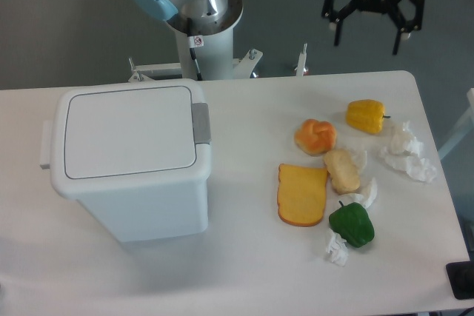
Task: Close the trash can
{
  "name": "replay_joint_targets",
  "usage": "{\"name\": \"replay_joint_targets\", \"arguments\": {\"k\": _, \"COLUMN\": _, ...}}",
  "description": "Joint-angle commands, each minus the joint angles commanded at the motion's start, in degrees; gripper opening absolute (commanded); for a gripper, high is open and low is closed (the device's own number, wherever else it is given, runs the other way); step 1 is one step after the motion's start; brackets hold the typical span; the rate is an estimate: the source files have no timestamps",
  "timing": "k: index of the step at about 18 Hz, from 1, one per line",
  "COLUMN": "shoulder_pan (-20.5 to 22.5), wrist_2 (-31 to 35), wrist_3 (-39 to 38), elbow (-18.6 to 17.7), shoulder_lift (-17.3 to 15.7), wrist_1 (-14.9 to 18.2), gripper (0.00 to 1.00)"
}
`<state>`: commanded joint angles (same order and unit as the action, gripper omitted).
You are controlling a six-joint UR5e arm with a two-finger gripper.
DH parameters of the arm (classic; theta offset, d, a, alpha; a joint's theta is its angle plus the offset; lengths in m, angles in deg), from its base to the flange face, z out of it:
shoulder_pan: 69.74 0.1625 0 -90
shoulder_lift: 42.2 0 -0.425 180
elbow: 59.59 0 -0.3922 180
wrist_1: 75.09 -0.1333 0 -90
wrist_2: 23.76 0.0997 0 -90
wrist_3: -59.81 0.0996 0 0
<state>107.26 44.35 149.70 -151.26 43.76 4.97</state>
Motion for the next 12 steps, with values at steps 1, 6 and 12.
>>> {"name": "replay_joint_targets", "arguments": {"k": 1, "shoulder_pan": 1.2, "wrist_2": 0.1, "wrist_3": 2.7, "elbow": 0.0, "shoulder_lift": 0.0, "wrist_1": 0.7, "gripper": 1.0}}
{"name": "replay_joint_targets", "arguments": {"k": 6, "shoulder_pan": 5.1, "wrist_2": 3.5, "wrist_3": 14.1, "elbow": 0.0, "shoulder_lift": 0.0, "wrist_1": 2.9, "gripper": 1.0}}
{"name": "replay_joint_targets", "arguments": {"k": 12, "shoulder_pan": 6.4, "wrist_2": 6.1, "wrist_3": 18.7, "elbow": 0.0, "shoulder_lift": -0.1, "wrist_1": 4.3, "gripper": 1.0}}
